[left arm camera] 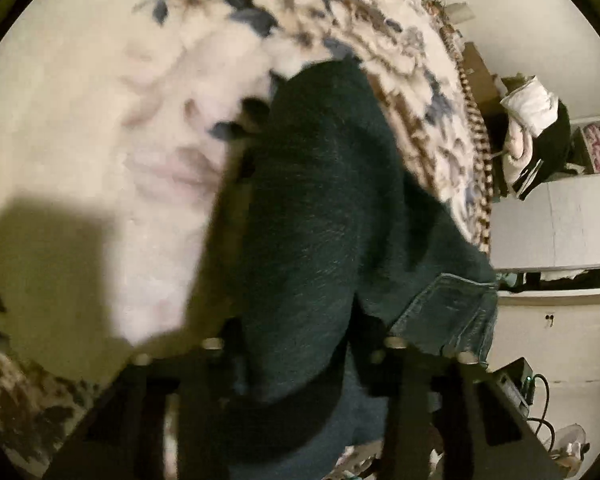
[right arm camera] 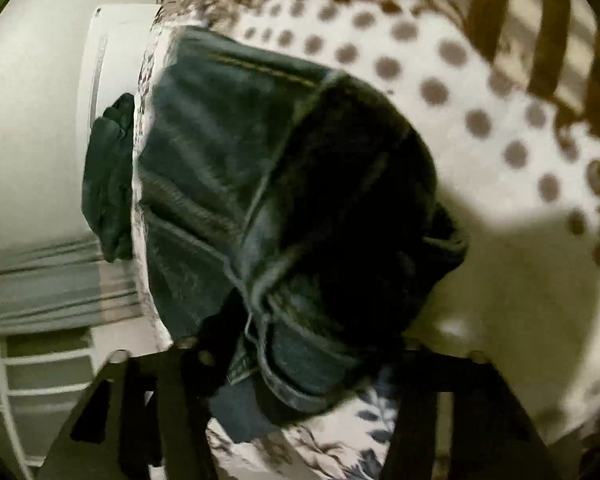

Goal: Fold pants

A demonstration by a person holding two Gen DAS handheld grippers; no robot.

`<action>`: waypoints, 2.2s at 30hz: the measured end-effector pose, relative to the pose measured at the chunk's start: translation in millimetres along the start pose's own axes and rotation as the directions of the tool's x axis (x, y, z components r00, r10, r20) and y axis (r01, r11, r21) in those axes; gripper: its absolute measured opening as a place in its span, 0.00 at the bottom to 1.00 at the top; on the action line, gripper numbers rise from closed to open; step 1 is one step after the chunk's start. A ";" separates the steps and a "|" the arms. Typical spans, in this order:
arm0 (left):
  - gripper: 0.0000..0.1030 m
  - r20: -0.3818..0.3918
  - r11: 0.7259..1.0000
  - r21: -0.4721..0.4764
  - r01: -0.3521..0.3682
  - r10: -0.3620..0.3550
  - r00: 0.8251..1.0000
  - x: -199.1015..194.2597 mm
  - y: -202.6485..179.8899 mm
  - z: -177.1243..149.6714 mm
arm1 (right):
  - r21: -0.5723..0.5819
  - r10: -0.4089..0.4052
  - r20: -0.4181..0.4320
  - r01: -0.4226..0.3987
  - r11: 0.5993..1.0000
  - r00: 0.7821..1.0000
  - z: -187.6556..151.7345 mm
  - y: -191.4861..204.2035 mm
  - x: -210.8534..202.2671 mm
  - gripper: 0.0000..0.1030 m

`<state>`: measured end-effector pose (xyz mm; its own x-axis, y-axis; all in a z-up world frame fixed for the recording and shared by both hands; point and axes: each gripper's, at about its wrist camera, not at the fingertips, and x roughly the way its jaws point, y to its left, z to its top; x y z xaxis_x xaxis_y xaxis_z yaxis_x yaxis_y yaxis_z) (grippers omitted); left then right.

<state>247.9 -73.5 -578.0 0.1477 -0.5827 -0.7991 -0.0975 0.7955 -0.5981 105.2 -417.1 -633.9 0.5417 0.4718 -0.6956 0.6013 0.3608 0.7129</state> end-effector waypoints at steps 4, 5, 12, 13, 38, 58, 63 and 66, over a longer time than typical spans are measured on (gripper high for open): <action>0.20 0.035 0.999 0.044 -0.011 0.009 0.999 -20.2 -18.6 -3.5 | -0.077 -0.026 0.013 0.027 0.997 1.000 -8.6 31.2 -17.2 0.35; 0.20 0.040 0.999 0.051 -0.007 0.005 0.999 -27.1 -22.4 -2.9 | -0.083 -0.022 0.015 0.023 0.996 1.000 -9.4 35.7 -20.1 0.34; 0.19 0.106 0.994 0.101 0.032 -0.042 0.993 -80.2 -66.0 33.7 | -0.189 0.038 0.031 -0.031 0.981 0.999 18.4 102.5 -64.0 0.33; 0.19 0.111 0.993 0.108 0.039 -0.051 0.992 -82.4 -70.3 42.1 | -0.210 0.041 0.043 -0.031 0.977 0.998 21.3 117.4 -64.9 0.33; 0.46 0.028 0.970 0.156 -0.185 0.182 0.983 -2.7 35.9 362.7 | -0.181 0.037 0.016 -0.033 0.983 0.999 128.8 268.0 231.8 0.56; 0.83 0.268 0.813 0.269 -0.516 0.452 0.851 -104.8 -90.6 269.3 | -0.608 -0.417 0.460 0.620 0.496 0.784 47.7 428.1 85.4 0.99; 0.83 0.355 0.809 0.258 -0.528 0.429 0.830 -179.4 -143.1 228.5 | -0.611 -0.373 0.484 0.611 0.504 0.792 14.0 457.1 -1.3 0.99; 0.83 0.399 0.809 0.256 -0.529 0.410 0.820 -225.9 -175.5 194.8 | -0.618 -0.322 0.508 0.598 0.510 0.799 -12.2 477.3 -64.7 0.99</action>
<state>423.3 -49.1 -280.7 0.4742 -0.0852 -0.8763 0.0945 0.9945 -0.0455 350.0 -265.6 -247.5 0.5376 -0.1475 -0.8302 0.2671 0.9637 0.0017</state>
